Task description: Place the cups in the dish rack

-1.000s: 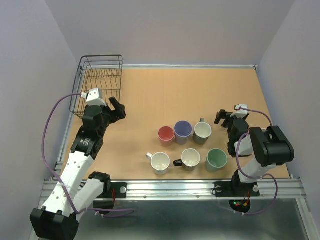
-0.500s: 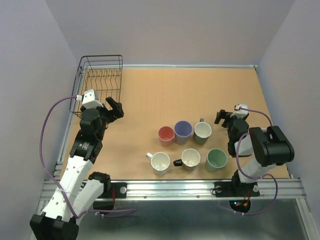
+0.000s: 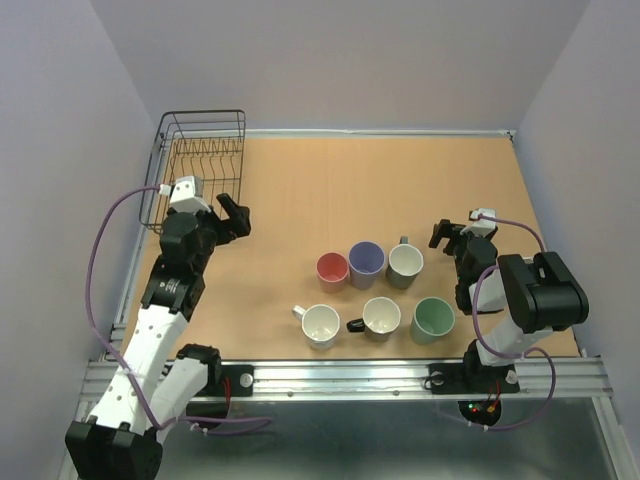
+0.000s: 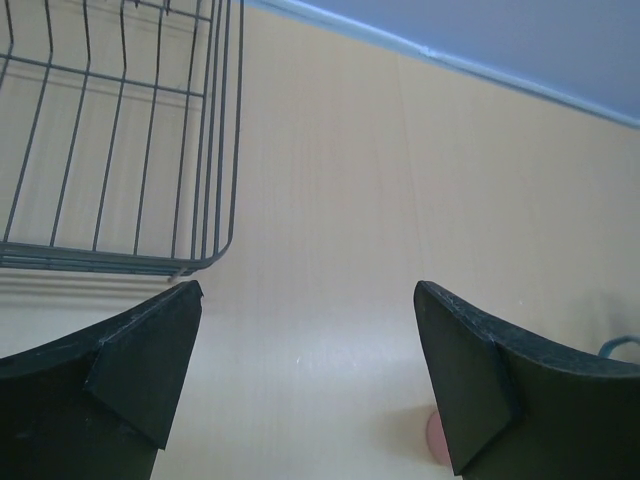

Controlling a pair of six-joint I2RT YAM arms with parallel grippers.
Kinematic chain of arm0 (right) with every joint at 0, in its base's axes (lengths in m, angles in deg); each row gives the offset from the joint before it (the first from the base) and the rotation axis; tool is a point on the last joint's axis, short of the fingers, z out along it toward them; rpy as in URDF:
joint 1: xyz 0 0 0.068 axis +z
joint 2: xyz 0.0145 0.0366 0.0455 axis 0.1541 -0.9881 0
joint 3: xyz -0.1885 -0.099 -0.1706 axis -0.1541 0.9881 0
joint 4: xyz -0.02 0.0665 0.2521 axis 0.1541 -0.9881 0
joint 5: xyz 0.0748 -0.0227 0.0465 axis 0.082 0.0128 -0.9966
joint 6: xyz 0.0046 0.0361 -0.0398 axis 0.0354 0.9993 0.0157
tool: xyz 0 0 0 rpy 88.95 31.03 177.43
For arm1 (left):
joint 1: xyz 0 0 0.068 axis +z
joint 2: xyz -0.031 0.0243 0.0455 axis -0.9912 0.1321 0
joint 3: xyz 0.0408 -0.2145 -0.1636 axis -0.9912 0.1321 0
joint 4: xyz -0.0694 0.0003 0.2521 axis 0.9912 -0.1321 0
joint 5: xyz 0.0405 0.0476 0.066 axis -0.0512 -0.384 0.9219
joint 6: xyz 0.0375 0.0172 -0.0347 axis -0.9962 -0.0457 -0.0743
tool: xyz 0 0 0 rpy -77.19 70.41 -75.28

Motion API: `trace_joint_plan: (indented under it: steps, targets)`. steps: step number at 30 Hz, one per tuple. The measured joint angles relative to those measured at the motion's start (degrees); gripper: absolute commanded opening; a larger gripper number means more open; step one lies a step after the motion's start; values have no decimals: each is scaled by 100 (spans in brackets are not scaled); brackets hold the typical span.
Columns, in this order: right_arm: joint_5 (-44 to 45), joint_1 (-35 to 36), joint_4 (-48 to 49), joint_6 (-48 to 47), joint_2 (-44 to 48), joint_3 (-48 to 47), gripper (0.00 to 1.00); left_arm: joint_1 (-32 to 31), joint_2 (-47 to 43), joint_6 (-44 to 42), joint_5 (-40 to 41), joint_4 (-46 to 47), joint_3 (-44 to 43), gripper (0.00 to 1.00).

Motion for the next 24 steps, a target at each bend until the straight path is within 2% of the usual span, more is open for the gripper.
trace_joint_plan:
  steps: [5, 12, 20, 24]
  targets:
    - [0, 0, 0, 0, 0, 0, 100, 127, -343, 90, 20, 151, 22, 98]
    - [382, 0, -243, 59, 229, -15, 100, 125, -160, 96, -127, 142, 22, 96]
    - [791, 0, -2072, 168, 1856, -664, 100, 127, -39, 118, -472, 125, 11, 96]
    - [717, 0, -2645, 553, 3161, -955, 100, 127, 195, 85, -726, 98, -26, 96]
